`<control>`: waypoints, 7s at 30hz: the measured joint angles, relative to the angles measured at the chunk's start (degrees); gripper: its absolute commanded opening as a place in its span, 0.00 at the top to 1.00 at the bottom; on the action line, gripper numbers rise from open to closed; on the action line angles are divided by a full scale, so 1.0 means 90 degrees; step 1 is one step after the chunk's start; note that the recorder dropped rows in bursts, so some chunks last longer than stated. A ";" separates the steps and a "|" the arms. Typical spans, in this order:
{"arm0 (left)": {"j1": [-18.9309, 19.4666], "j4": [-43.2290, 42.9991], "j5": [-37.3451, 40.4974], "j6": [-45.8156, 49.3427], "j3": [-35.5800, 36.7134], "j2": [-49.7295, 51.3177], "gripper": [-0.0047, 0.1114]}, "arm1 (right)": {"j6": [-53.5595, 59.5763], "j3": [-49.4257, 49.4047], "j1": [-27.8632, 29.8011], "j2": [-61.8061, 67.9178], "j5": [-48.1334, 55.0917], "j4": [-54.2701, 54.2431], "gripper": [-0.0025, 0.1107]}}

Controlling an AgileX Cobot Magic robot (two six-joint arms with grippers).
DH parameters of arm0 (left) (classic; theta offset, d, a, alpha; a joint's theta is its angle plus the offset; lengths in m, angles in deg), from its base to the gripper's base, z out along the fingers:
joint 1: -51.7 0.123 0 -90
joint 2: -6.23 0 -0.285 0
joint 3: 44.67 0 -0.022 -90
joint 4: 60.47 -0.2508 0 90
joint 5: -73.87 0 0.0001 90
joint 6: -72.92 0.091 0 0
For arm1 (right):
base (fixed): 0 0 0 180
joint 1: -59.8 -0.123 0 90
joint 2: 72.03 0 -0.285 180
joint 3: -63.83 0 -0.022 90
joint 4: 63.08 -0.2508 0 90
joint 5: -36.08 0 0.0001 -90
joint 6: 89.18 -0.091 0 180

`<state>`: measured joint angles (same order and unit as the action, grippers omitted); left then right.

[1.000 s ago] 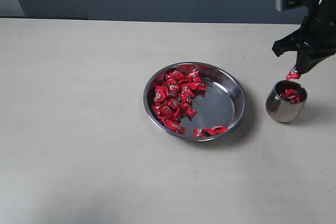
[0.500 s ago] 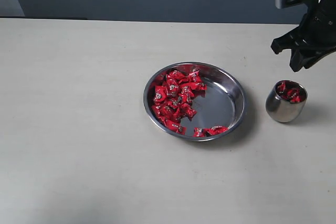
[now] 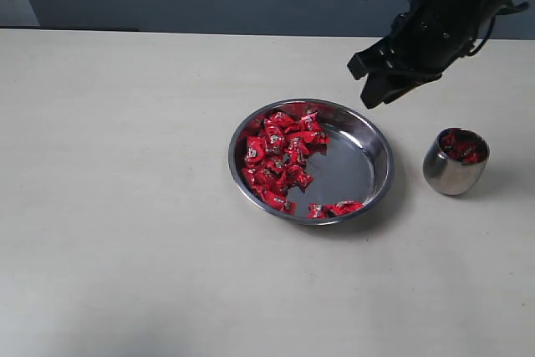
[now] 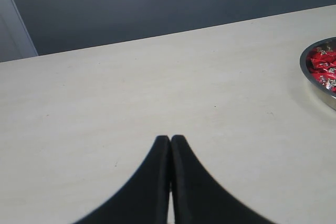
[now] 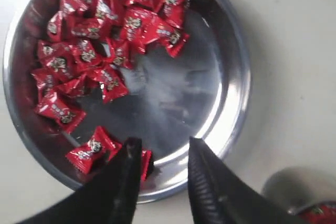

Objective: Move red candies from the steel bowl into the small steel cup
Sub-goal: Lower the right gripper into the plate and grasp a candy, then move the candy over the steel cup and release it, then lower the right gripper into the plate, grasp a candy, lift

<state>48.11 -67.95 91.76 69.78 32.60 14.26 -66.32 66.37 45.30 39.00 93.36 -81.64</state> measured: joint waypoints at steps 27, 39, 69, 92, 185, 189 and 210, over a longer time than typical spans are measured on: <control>0.0000 0.0000 0.0000 0.0000 0.0000 0.0000 0.96 | 0.0045 0.0000 -0.0934 0.1393 -0.1603 0.0025 0.68; 0.0000 0.0000 0.0000 0.0000 0.0000 0.0000 0.96 | 0.0053 0.0000 -0.1157 0.1692 -0.1636 0.0014 0.68; 0.0000 0.0000 0.0000 0.0000 0.0000 0.0000 0.96 | 0.0082 0.0000 -0.1434 0.2061 -0.1332 0.0038 0.68; 0.0000 0.0000 0.0000 0.0000 0.0000 0.0000 0.96 | 0.0082 0.0000 -0.1434 0.1990 -0.1192 0.0201 0.95; 0.0000 0.0000 0.0000 0.0000 0.0000 0.0000 0.96 | 0.0055 0.0000 -0.0677 0.0084 -0.0607 -0.0192 0.72; 0.0000 0.0000 0.0000 0.0000 0.0000 0.0000 0.96 | 0.0056 0.0000 -0.0749 0.0468 -0.0790 -0.0192 0.72; 0.0000 0.0000 0.0000 0.0000 0.0000 0.0000 0.96 | 0.0443 0.0000 -0.1048 0.1829 -0.2142 -0.0053 0.72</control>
<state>48.11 -67.95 91.76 69.78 32.60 14.26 -62.33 66.37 35.87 55.46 74.08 -82.11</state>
